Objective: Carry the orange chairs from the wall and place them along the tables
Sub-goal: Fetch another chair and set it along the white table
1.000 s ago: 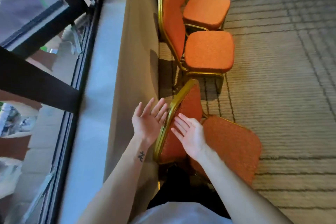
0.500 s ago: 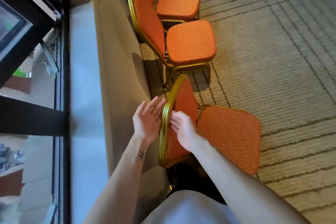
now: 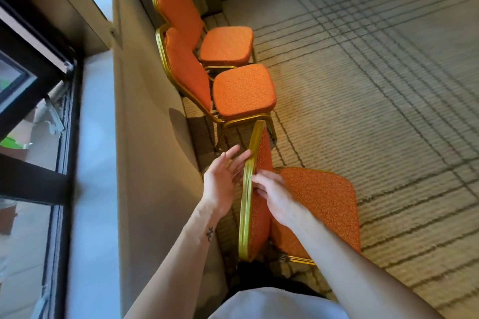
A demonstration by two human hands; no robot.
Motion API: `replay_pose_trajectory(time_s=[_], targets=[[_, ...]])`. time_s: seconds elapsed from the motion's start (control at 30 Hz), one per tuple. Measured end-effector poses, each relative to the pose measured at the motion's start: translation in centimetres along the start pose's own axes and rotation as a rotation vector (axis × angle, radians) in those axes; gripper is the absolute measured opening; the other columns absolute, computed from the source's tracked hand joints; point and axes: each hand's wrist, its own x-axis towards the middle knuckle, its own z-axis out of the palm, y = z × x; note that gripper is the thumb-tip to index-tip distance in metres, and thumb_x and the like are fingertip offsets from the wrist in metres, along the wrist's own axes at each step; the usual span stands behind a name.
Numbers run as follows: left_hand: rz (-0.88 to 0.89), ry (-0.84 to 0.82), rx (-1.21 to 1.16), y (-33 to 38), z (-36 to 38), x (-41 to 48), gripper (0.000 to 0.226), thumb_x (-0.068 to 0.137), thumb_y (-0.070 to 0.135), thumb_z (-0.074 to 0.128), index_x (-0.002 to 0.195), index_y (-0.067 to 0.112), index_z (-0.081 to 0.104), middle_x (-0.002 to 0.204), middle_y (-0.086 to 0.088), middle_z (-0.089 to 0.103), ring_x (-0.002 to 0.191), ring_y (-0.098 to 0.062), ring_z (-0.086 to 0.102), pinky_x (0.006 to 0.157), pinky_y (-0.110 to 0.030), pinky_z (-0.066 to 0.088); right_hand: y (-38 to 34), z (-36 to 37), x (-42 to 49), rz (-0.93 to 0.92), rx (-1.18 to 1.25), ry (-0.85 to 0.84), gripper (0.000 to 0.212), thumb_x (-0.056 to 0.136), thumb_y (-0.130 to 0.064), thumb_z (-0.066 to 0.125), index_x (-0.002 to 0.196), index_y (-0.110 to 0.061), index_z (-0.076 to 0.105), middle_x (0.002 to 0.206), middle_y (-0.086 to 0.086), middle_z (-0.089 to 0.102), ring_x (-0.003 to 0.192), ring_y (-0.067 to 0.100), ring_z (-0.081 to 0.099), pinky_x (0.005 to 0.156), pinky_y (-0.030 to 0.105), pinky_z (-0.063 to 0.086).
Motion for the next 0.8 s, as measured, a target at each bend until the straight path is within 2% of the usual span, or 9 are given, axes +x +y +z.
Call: replay_pose_trajectory(time_s=[0.1,0.3,0.4,0.47,0.53,0.6,0.67,0.73,0.8], targets=[[0.034,-0.005,0.056,-0.3,3.4,-0.3,0.048,0.105,0.038,0.036,0.144,0.016,0.053,0.137,-0.010,0.065,0.136,-0.034,0.052,0.118,-0.050,0.032,-1.2,-2.3,-1.6,-0.044,-0.049,0.024,0.031,0.082,-0.032,0.069,0.108,-0.018,0.076,0.108,0.004,0.076,0.112,0.023,0.066,0.105,0.045,0.046],[0.116,-0.148,0.236,-3.5,11.1,-0.7,0.041,0.102,0.026,0.041,0.138,0.013,0.058,0.129,-0.012,0.069,0.125,-0.032,0.060,0.105,-0.046,0.045,-2.2,-9.1,-5.4,-0.097,-0.061,0.183,0.036,0.081,-0.030,0.073,0.115,-0.019,0.069,0.107,0.004,0.074,0.105,0.019,0.068,0.088,0.035,0.052],[0.216,-0.209,0.456,-4.9,14.2,0.1,0.039,0.098,0.001,0.043,0.130,0.013,0.063,0.124,-0.008,0.071,0.116,-0.031,0.066,0.101,-0.043,0.051,-2.4,-11.5,-6.8,-0.128,-0.073,0.280,0.045,0.073,-0.034,0.075,0.115,-0.021,0.065,0.105,0.008,0.074,0.102,0.025,0.070,0.087,0.043,0.057],[0.327,-0.274,0.640,-6.2,15.9,0.5,0.047,0.094,-0.014,0.043,0.120,0.016,0.070,0.119,-0.003,0.073,0.112,-0.028,0.067,0.099,-0.041,0.055,-2.6,-13.2,-8.1,-0.142,-0.061,0.349,0.037,0.076,-0.026,0.074,0.111,-0.020,0.064,0.101,0.007,0.074,0.094,0.023,0.071,0.081,0.039,0.058],[0.530,-0.352,0.904,-7.2,17.1,1.8,0.052,0.091,-0.012,0.053,0.111,0.031,0.073,0.119,0.011,0.071,0.115,-0.019,0.064,0.104,-0.043,0.050,-3.0,-14.6,-9.1,-0.155,-0.057,0.402,0.033,0.082,-0.015,0.071,0.113,-0.017,0.060,0.095,0.006,0.072,0.079,0.016,0.070,0.064,0.029,0.056],[0.761,-0.459,1.148,-7.9,18.8,3.5,0.046,0.090,-0.001,0.066,0.108,0.041,0.072,0.129,0.018,0.065,0.126,-0.013,0.050,0.109,-0.038,0.037,-3.4,-15.9,-9.6,-0.173,-0.069,0.480,0.036,0.083,-0.012,0.069,0.115,-0.016,0.055,0.092,0.005,0.069,0.072,0.012,0.065,0.059,0.027,0.050],[0.820,-0.541,1.256,-8.3,20.7,4.7,0.028,0.093,0.017,0.063,0.108,0.038,0.074,0.139,0.015,0.059,0.126,-0.016,0.038,0.110,-0.034,0.029,-3.7,-16.9,-10.0,-0.198,-0.056,0.567,0.036,0.085,-0.012,0.068,0.116,-0.017,0.052,0.093,0.006,0.067,0.074,0.014,0.062,0.061,0.030,0.048],[0.831,-0.600,1.334,-8.3,22.4,5.2,0.036,0.087,0.022,0.050,0.109,0.036,0.075,0.144,0.011,0.055,0.127,-0.021,0.035,0.111,-0.037,0.024,-3.7,-17.7,-10.1,-0.231,-0.075,0.663,0.033,0.087,-0.014,0.069,0.115,-0.017,0.052,0.095,0.007,0.068,0.076,0.016,0.062,0.061,0.029,0.048],[0.883,-0.758,1.454,-8.2,23.6,6.1,0.041,0.086,0.016,0.050,0.115,0.035,0.071,0.148,0.008,0.052,0.140,-0.027,0.033,0.118,-0.047,0.017,-3.7,-18.3,-10.1,-0.240,-0.149,0.789,0.032,0.087,-0.021,0.072,0.114,-0.017,0.055,0.093,0.001,0.069,0.077,0.016,0.065,0.058,0.024,0.047]])
